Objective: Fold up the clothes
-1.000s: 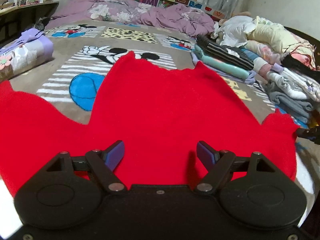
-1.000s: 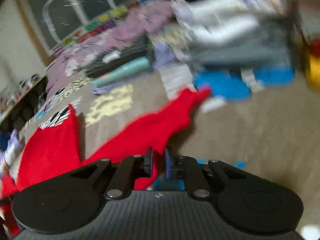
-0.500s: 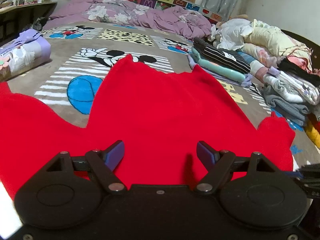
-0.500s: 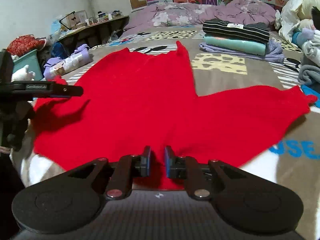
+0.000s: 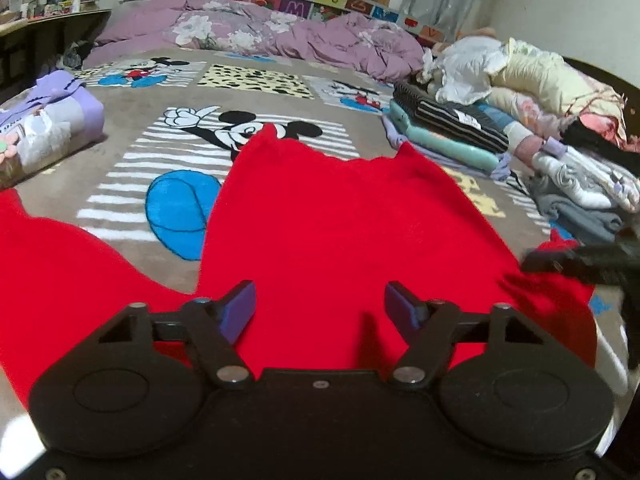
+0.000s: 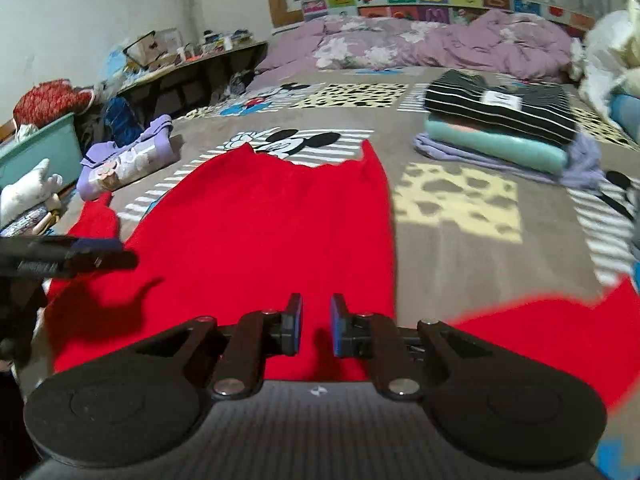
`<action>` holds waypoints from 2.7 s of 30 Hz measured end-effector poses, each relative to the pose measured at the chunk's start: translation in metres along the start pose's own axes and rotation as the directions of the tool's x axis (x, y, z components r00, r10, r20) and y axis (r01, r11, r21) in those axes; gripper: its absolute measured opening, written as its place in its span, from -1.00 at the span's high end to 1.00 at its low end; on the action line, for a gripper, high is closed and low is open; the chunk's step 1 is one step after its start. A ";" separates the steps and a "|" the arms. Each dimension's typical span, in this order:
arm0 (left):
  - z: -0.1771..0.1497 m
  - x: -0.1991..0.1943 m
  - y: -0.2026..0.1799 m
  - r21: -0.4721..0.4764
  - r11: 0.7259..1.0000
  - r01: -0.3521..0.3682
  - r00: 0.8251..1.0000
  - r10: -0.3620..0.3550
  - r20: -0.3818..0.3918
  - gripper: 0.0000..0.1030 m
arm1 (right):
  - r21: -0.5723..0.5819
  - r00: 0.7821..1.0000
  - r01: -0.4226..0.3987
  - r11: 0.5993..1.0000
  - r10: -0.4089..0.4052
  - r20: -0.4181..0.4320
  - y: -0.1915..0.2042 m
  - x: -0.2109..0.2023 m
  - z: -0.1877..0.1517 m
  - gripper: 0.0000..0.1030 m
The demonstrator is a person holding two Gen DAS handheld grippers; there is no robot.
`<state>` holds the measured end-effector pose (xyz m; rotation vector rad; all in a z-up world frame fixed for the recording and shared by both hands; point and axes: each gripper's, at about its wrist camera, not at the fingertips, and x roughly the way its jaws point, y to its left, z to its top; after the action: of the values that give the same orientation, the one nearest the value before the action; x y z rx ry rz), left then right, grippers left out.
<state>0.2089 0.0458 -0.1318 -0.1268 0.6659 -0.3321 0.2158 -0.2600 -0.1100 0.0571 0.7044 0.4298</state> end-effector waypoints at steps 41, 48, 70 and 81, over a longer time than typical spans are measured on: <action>0.146 0.163 0.089 -0.372 0.928 0.019 0.947 -0.136 -0.290 -0.02 | 0.235 0.990 -0.092 0.968 0.114 -0.079 -0.101 0.160 0.104 0.81; 0.146 0.179 0.088 -0.397 0.917 0.042 0.958 -0.150 -0.244 0.06 | 0.267 0.992 -0.111 0.957 0.125 -0.034 -0.104 0.165 0.103 0.78; 0.091 0.028 0.126 -0.468 0.884 -0.015 0.996 -0.029 -0.086 -0.07 | 0.282 0.990 -0.124 0.951 0.100 0.099 -0.075 0.065 0.070 0.64; -0.018 -0.048 -0.007 -0.006 0.964 -0.267 0.963 0.266 -0.046 -0.07 | 0.071 0.983 -0.114 0.991 0.102 0.150 0.035 -0.025 -0.029 0.58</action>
<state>0.1609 0.0555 -0.1164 -0.0397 0.7196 -0.0717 0.1677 -0.2405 -0.1096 0.2007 0.5748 0.4967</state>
